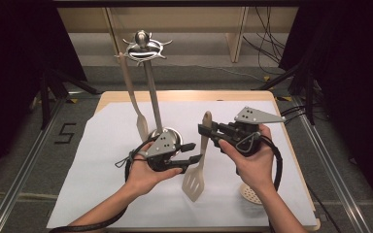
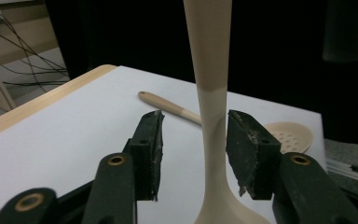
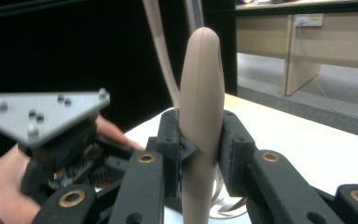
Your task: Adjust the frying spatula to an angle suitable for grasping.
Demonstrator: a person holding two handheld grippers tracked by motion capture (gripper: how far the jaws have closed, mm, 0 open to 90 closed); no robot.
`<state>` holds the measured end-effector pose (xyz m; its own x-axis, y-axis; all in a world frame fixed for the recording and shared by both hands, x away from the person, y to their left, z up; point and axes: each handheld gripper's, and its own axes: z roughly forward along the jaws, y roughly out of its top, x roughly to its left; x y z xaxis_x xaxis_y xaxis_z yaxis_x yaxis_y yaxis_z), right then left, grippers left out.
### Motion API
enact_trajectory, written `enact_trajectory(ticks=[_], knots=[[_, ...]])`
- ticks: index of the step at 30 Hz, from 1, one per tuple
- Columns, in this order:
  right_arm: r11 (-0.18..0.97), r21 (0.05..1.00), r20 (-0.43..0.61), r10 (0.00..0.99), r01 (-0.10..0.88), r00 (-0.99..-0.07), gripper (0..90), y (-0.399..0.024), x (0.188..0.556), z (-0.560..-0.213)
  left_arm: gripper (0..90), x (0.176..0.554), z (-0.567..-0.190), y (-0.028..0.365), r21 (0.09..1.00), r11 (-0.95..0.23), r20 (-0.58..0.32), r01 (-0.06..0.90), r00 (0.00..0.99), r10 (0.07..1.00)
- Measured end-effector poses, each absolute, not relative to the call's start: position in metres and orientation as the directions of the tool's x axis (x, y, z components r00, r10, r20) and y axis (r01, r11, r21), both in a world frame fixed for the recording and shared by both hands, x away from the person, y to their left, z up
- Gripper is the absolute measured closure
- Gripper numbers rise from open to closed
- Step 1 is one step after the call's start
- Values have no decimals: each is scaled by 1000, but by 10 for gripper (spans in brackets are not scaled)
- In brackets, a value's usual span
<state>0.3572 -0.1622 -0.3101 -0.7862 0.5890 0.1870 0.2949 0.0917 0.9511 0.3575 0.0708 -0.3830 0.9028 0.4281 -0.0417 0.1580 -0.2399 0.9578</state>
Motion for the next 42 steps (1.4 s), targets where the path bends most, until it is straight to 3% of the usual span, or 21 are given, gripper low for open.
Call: enact_trajectory(ticks=[11, 22, 27, 31, 42], knots=[[117, 953, 172, 547, 279, -819, 735, -161, 353, -311, 559, 358, -378, 65, 959, -218, -84, 184, 913, 400], [122, 957, 161, 528, 262, -834, 735, -158, 352, -310, 653, 359, -376, 65, 959, -219, -84, 181, 917, 391], [115, 959, 161, 533, 260, -830, 734, -156, 351, -311, 742, 357, -375, 65, 958, -230, -70, 169, 921, 384], [113, 963, 151, 528, 245, -836, 729, -156, 351, -310, 750, 356, -372, 66, 958, -240, -49, 157, 915, 400], [86, 973, 141, 516, 214, -845, 527, -161, 346, -308, 755, 358, -362, 77, 959, -239, -12, 151, 867, 499]])
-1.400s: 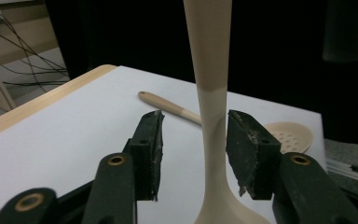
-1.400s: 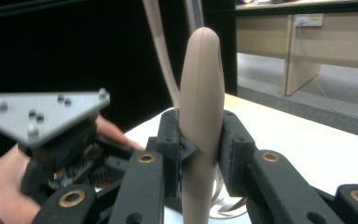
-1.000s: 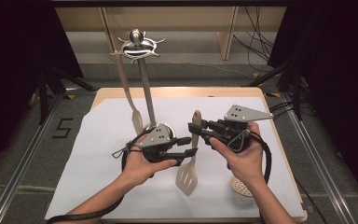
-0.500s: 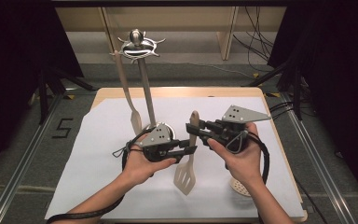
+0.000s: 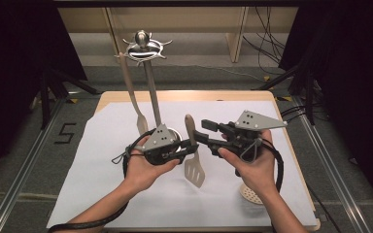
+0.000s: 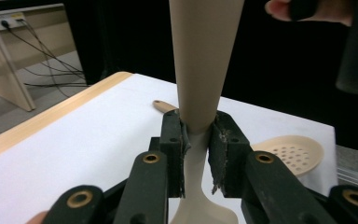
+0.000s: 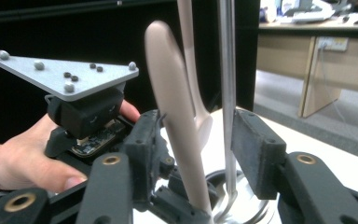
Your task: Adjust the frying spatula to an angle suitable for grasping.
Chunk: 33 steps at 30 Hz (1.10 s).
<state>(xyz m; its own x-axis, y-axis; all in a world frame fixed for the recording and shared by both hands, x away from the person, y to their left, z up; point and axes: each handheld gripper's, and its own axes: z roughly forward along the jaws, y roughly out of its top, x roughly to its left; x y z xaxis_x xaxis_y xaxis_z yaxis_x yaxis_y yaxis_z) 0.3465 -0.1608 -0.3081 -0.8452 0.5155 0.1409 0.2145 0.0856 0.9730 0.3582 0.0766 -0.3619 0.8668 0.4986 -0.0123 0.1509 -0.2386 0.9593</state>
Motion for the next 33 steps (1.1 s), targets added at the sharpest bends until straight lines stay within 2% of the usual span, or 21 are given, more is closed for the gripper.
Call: enact_trajectory(ticks=[3, 6, 15, 21, 33], knots=[[49, 974, 162, 527, 220, -834, 518, -166, 344, -306, 755, 359, -359, 81, 961, -234, -7, 150, 856, 518], [53, 979, 134, 553, 195, -822, 519, -174, 345, -306, 755, 358, -357, 85, 963, -217, -18, 158, 845, 534], [7, 971, 182, 625, 238, -759, 525, -196, 346, -316, 754, 355, -353, 97, 959, -200, -37, 199, 791, 610], [9, 966, 189, 654, 258, -732, 526, -208, 347, -326, 754, 354, -350, 105, 956, -187, -55, 228, 760, 648], [22, 955, 189, 722, 295, -666, 535, -225, 346, -341, 754, 352, -344, 117, 955, -190, -38, 227, 731, 681]])
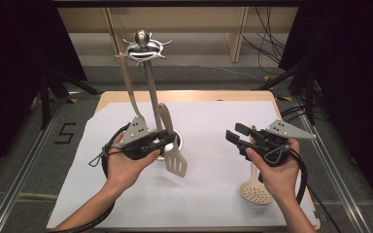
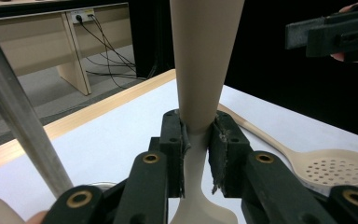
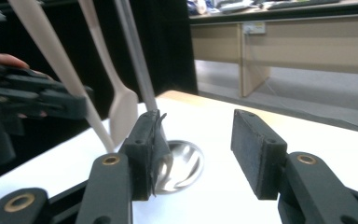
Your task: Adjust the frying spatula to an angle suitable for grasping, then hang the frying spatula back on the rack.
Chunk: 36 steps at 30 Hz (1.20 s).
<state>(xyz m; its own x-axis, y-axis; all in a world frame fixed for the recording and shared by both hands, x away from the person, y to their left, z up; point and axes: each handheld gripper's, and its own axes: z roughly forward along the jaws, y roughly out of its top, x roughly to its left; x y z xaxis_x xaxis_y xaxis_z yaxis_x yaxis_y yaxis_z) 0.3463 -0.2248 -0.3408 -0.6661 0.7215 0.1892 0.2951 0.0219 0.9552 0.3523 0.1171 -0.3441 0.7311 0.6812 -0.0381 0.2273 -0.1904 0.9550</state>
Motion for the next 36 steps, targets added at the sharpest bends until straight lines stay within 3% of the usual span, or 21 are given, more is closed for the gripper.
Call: enact_trajectory(ticks=[11, 24, 25, 29, 36], knots=[[36, 932, 205, 770, 362, -604, 541, -238, 344, -357, 754, 353, -339, 128, 956, -186, -32, 227, 712, 701], [51, 935, 171, 803, 352, -571, 542, -254, 348, -363, 754, 355, -332, 134, 960, -172, -32, 219, 701, 712], [22, 921, 218, 797, 388, -563, 542, -252, 346, -363, 754, 355, -332, 134, 960, -174, -30, 219, 700, 714], [46, 931, 182, 800, 361, -572, 542, -254, 346, -363, 754, 356, -329, 133, 961, -173, -27, 214, 699, 715], [10, 922, 226, 800, 388, -556, 543, -258, 345, -362, 754, 359, -324, 132, 964, -186, -1, 190, 702, 712]])
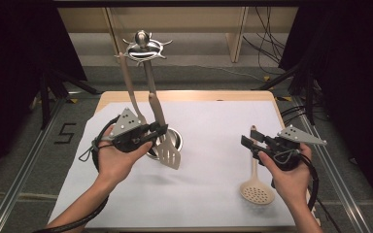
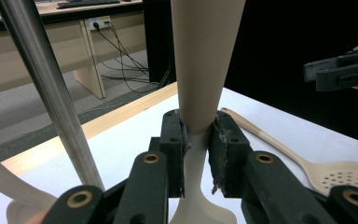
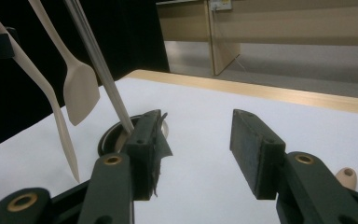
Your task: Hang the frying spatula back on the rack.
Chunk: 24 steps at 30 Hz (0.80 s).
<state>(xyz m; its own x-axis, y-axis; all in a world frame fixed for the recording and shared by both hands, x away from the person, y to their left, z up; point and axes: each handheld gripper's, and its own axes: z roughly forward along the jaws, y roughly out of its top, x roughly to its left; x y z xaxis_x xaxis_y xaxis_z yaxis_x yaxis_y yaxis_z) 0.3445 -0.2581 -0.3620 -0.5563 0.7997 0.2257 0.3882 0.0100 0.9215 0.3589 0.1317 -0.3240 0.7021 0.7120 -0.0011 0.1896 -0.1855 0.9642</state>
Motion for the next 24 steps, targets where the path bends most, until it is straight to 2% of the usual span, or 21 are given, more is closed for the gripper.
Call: enact_trajectory(ticks=[5, 9, 10, 11, 23, 24], knots=[[25, 931, 198, 803, 364, -562, 545, -260, 345, -363, 754, 359, -321, 133, 963, -193, 7, 188, 700, 714], [31, 928, 198, 804, 372, -561, 546, -260, 344, -366, 754, 359, -320, 135, 964, -188, 5, 188, 693, 721], [12, 917, 228, 806, 400, -546, 546, -259, 342, -366, 754, 359, -320, 135, 963, -190, 5, 190, 693, 721], [39, 924, 193, 811, 380, -552, 547, -261, 343, -367, 754, 359, -320, 135, 963, -192, 8, 189, 692, 722], [32, 910, 214, 818, 414, -534, 561, -257, 343, -370, 754, 363, -313, 142, 964, -191, 14, 185, 682, 731], [49, 918, 191, 816, 394, -545, 561, -258, 345, -370, 754, 364, -313, 143, 964, -188, 12, 188, 676, 736]])
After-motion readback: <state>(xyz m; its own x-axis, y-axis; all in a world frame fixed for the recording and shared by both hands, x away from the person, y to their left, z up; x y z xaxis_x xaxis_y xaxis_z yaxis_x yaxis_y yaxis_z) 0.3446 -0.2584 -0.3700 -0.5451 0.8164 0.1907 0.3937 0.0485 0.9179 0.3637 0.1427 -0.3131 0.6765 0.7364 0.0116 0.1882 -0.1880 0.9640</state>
